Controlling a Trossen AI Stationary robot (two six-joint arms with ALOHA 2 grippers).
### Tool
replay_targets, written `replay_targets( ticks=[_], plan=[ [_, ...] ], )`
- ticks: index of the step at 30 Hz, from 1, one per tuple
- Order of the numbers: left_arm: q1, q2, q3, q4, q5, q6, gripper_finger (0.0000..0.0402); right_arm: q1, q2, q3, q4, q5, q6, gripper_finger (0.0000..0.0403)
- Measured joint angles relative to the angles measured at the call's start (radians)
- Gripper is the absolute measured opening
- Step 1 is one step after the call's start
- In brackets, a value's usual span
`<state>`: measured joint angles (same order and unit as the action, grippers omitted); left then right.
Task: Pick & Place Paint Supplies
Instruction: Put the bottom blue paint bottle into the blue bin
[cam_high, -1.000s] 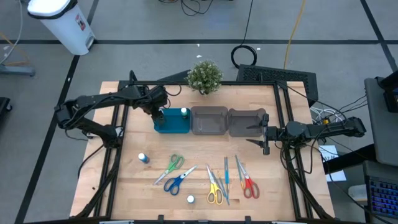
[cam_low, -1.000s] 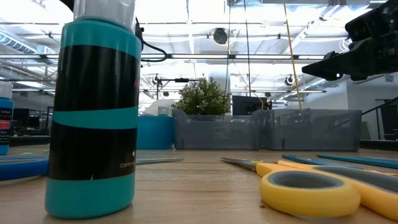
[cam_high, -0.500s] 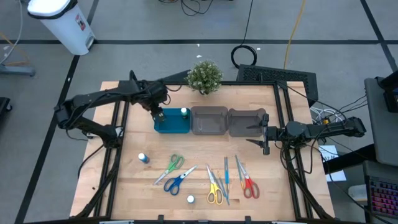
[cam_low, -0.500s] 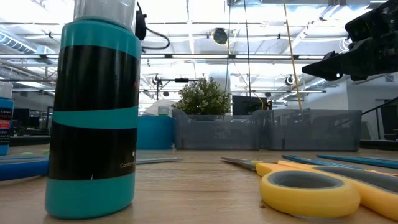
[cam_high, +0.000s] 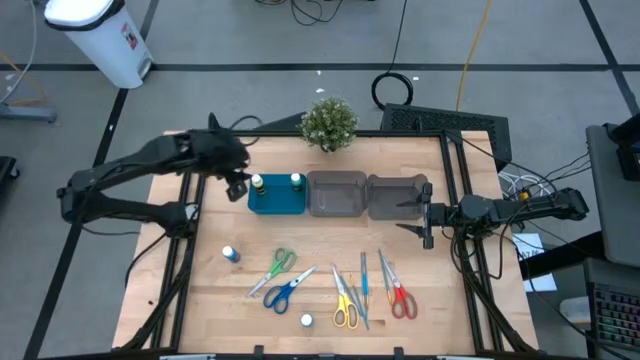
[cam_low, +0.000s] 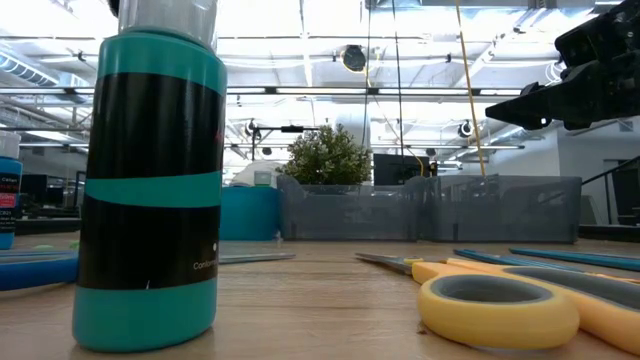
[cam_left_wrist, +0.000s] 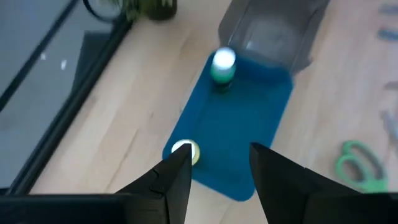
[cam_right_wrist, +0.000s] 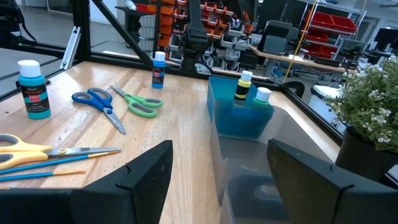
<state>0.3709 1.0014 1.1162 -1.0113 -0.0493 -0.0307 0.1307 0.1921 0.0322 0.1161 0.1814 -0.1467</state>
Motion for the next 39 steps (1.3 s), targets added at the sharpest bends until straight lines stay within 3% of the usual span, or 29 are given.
replay_targets(
  ticks=[6,13,29,35,39],
  plan=[
    [-0.065,-0.186,-0.049,0.069,-0.002,-0.017,0.017,0.0,0.0,0.0,0.0,0.0,0.0,0.0251],
    [-0.122,-0.379,-0.209,0.155,-0.001,-0.038,0.017,0.0,0.0,0.0,0.0,-0.001,0.003,0.0251],
    [-0.157,-0.796,-0.39,0.202,0.003,-0.067,0.017,0.0,0.0,0.0,0.134,-0.003,0.109,0.0251],
    [-0.157,-0.872,-0.421,0.232,0.004,-0.192,0.017,0.0,0.0,0.0,0.16,-0.003,0.188,0.0251],
    [-0.157,-0.871,-0.502,0.315,0.073,-0.181,0.017,0.0,0.0,0.0,0.169,-0.002,0.283,0.0251]
  ],
)
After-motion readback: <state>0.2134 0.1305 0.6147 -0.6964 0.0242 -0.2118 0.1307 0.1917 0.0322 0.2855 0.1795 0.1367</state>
